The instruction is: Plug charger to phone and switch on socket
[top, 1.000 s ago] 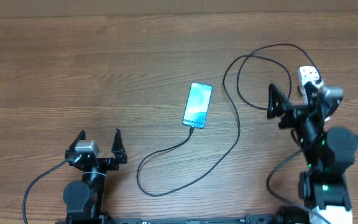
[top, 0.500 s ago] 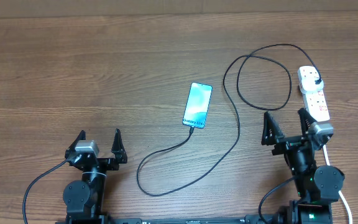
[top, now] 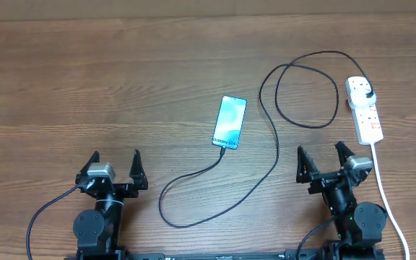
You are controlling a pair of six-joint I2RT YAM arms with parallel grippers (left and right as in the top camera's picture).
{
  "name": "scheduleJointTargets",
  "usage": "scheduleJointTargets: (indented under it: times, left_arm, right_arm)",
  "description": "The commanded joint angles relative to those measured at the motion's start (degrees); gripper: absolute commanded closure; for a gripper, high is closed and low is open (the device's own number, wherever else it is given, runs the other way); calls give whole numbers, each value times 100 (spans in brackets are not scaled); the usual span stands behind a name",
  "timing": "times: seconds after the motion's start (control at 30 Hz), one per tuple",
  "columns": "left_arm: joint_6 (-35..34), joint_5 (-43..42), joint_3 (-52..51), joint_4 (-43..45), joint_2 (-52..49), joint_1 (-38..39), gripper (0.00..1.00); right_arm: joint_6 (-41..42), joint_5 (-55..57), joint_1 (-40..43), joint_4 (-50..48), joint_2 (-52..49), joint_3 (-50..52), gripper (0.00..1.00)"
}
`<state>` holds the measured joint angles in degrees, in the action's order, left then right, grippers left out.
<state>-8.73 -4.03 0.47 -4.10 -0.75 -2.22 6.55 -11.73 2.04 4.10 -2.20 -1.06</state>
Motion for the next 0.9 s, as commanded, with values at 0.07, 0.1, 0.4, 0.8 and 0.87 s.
scheduleJointTargets:
  times: [0.07, 0.1, 0.4, 0.8, 0.87]
  left_arm:
    - [103, 42, -20, -17, 55, 26, 1]
    - [103, 42, -20, -17, 55, 26, 0]
    - [103, 44, -20, -17, 55, 26, 0]
    - [103, 44, -20, -17, 55, 26, 1]
    - [103, 42, -20, -17, 55, 26, 0]
  right_arm:
    - [-232, 496, -50, 15, 208, 61, 0]
    - [-232, 557, -50, 17, 208, 61, 0]
    - [-411, 568, -179, 31, 208, 61, 0]
    - [-625, 570, -328, 33, 208, 61, 0]
    - [-623, 570, -328, 33, 208, 61, 0]
